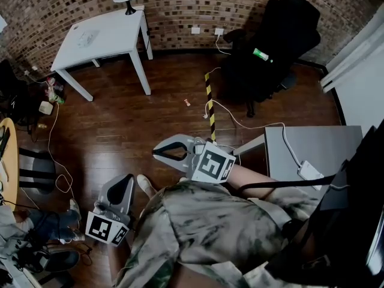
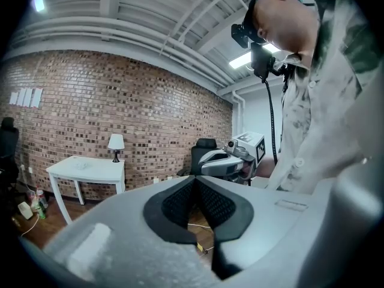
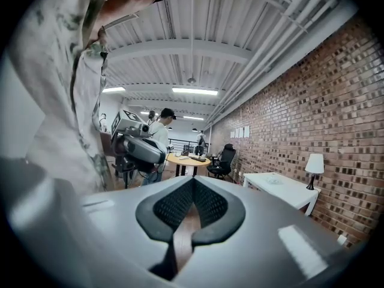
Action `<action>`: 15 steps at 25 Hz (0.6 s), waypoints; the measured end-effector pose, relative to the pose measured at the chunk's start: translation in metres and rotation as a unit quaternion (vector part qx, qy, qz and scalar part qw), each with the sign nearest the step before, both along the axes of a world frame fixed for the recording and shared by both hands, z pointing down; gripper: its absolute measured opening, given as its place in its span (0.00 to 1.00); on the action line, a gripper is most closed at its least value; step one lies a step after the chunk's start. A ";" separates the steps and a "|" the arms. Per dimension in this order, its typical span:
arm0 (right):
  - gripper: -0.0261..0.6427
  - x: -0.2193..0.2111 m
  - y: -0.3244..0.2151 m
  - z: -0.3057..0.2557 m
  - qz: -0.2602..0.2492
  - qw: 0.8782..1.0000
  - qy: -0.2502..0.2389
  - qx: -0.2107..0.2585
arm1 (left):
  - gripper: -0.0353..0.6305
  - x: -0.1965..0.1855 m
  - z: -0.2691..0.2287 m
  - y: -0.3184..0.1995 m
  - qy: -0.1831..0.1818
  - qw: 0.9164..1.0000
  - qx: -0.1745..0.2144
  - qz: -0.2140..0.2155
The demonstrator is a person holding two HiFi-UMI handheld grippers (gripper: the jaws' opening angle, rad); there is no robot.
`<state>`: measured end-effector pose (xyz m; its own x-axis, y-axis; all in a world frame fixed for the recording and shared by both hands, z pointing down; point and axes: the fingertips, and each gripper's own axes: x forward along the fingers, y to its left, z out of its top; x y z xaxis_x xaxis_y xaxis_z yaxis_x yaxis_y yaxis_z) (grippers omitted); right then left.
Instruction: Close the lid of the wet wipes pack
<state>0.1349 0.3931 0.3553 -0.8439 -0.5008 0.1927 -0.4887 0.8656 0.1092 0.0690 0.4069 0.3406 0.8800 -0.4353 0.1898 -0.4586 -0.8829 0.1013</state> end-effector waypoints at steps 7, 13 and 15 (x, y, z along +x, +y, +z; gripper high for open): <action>0.04 -0.003 0.000 0.000 -0.003 1.000 0.003 0.004 | 0.06 -0.003 0.003 0.000 0.001 1.000 -0.001 -0.002; 0.04 -0.008 -0.008 0.001 -0.005 1.000 0.015 0.003 | 0.06 -0.007 0.004 -0.011 0.006 1.000 -0.008 -0.003; 0.04 -0.008 -0.009 0.003 -0.005 1.000 0.016 -0.002 | 0.06 -0.007 0.007 -0.011 0.006 1.000 -0.012 -0.002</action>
